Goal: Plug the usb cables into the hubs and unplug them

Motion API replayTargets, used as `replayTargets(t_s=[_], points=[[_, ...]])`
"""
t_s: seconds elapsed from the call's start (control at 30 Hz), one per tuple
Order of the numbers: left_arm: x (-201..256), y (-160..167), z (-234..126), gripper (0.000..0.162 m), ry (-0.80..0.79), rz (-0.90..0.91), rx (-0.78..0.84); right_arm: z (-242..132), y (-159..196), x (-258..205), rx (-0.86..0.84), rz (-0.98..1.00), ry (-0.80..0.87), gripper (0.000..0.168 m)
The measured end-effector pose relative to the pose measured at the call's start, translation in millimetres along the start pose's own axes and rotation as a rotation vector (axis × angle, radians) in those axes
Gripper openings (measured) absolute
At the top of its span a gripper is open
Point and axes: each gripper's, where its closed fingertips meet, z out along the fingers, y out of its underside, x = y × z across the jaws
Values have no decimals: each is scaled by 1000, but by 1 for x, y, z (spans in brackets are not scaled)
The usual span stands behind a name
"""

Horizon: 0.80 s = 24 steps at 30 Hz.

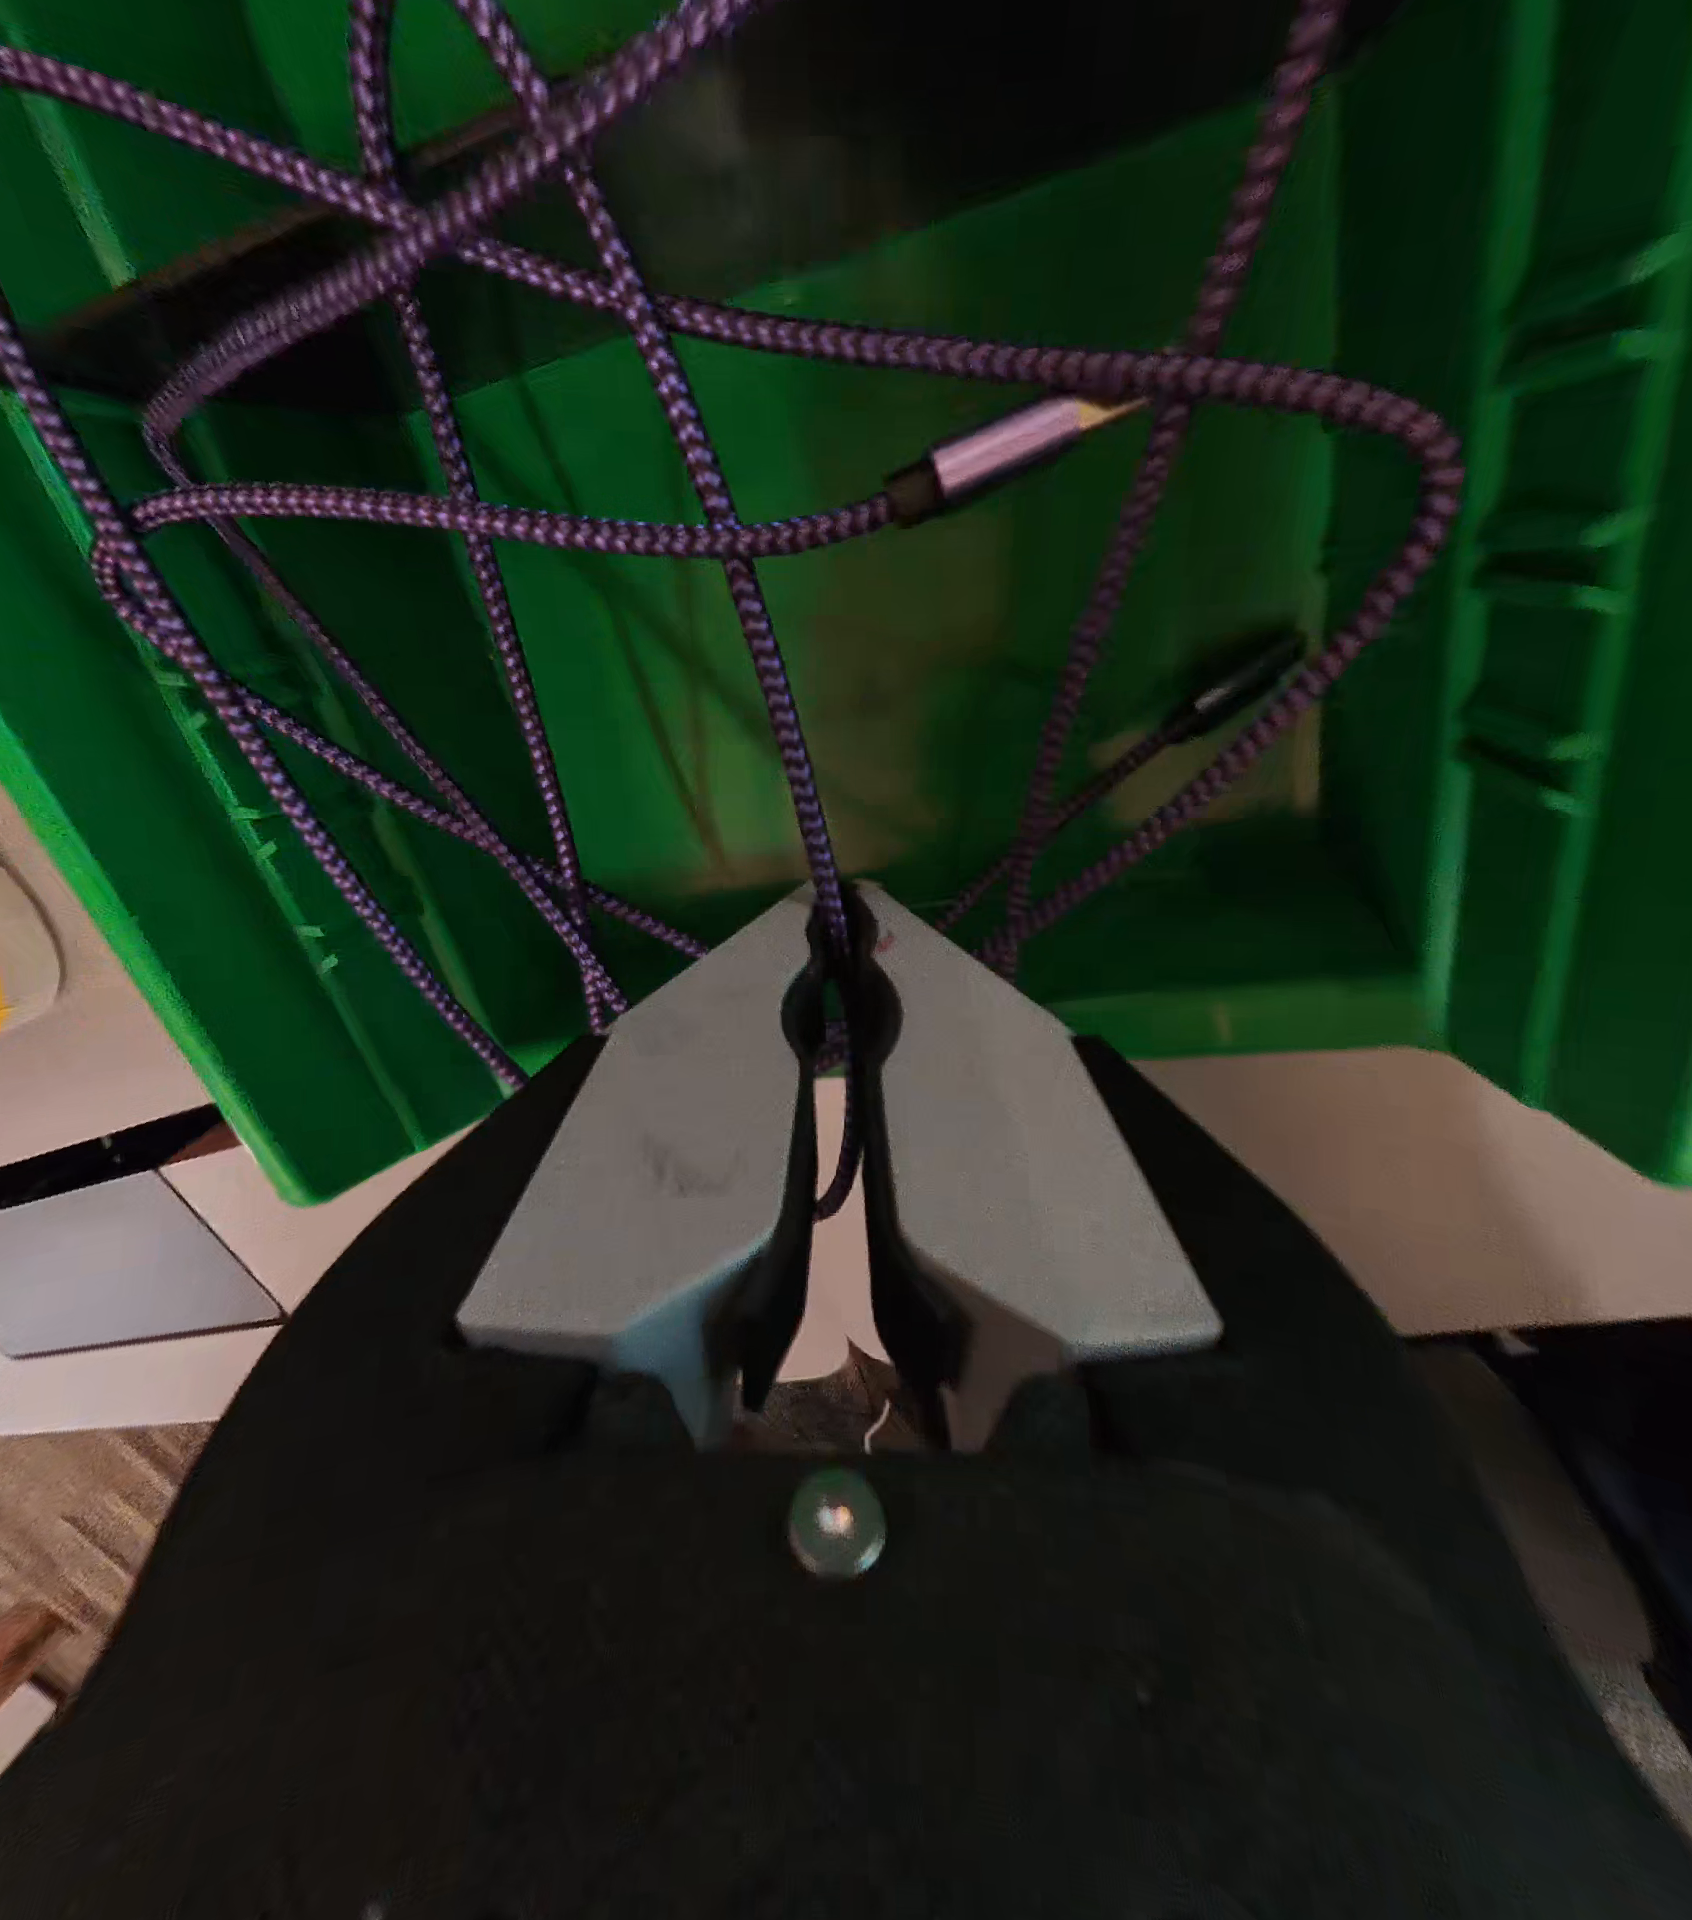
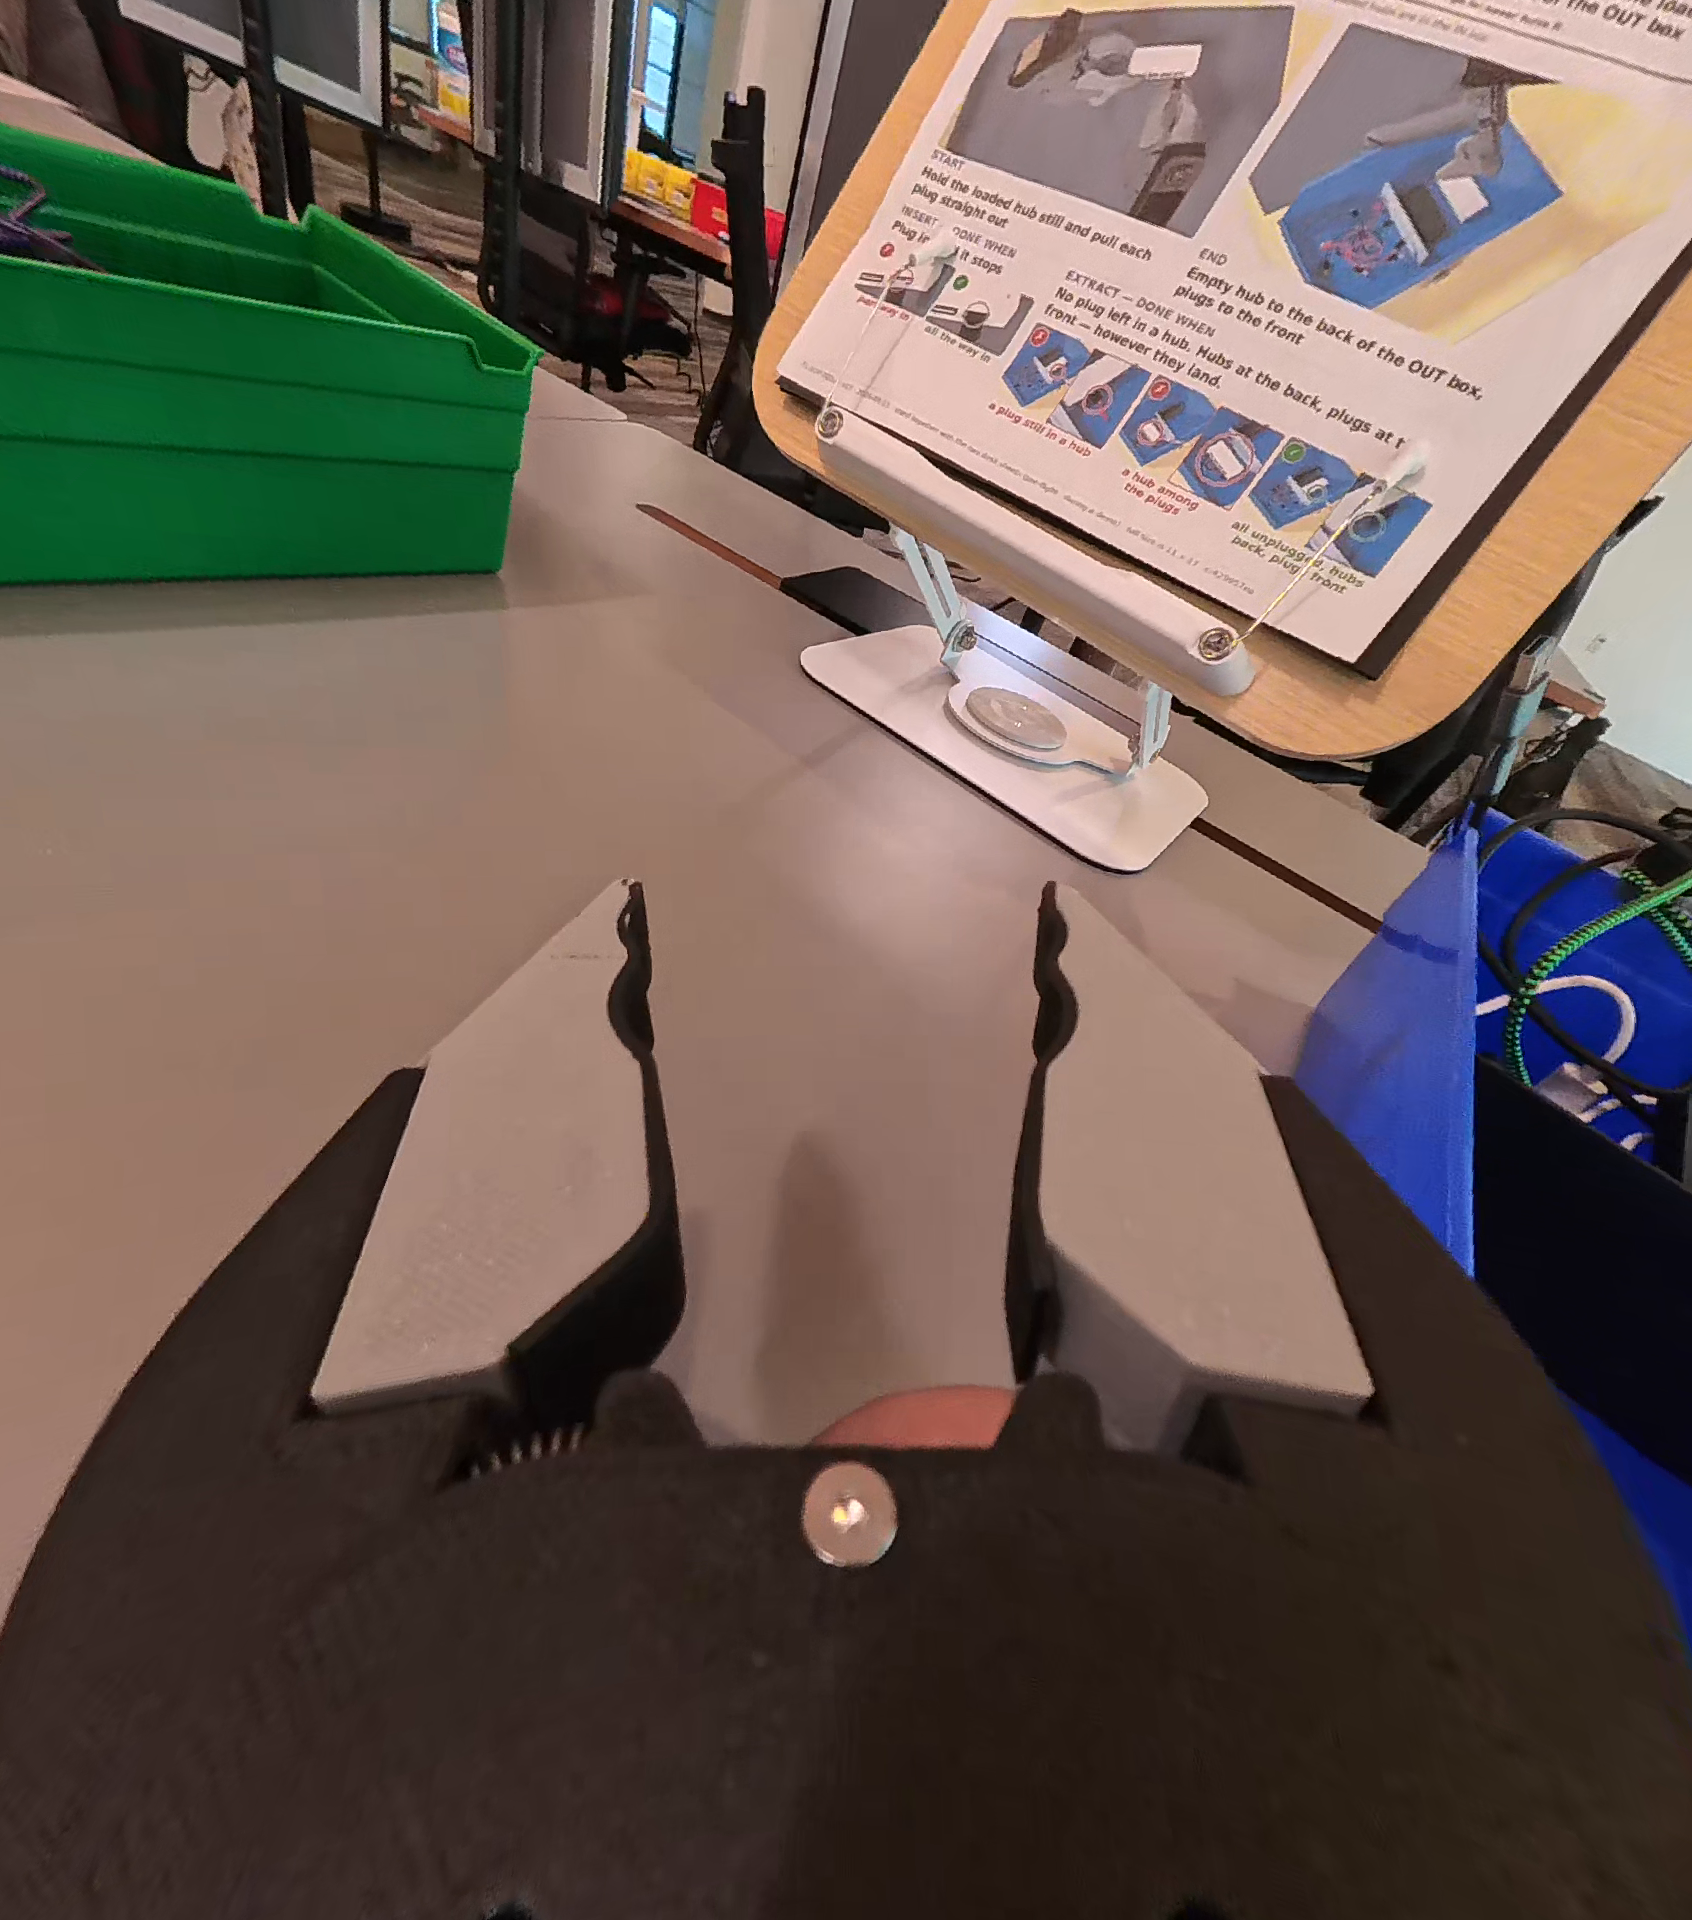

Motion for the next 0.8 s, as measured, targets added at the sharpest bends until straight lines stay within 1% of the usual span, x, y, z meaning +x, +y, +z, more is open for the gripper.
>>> replayTargets(t_s=[0.1, 0.23, 0.3, 0.37, 0.5, 0.6, 0.63, 0.67, 0.73, 0.8], points=[[0, 10, 2, 0, -38, 36, -62, -1, -1, 0, 4, -1, -1, 72], [-4, 21, 26, 0, -105, 67, -147, 0, 1, -2, -4, 5, -13, 72], [-9, 11, 31, 0, -150, 71, -106, 0, 1, -4, -7, -4, -16, 72], [-6, 1, 32, 0, -146, 88, -59, 0, 2, -5, -12, -14, -19, 72], [-7, -6, 33, 0, -156, 102, -46, 1, 2, -7, -16, -23, -24, 72], [-12, -24, 35, 0, -187, 77, 36, 0, 2, -6, -15, -18, -20, 72], [-12, -32, 36, 0, -185, 61, 81, 0, 2, -5, -14, -13, -19, 72], [-6, -37, 41, 0, -149, 45, 114, 0, 2, -4, -15, -8, -19, 72], [8, -35, 50, 0, -55, 17, 113, 0, 3, -4, -20, 1, -22, 72], [15, -29, 48, 4, 1, 22, 78, 1, 5, -4, -28, 0, -24, 72]])
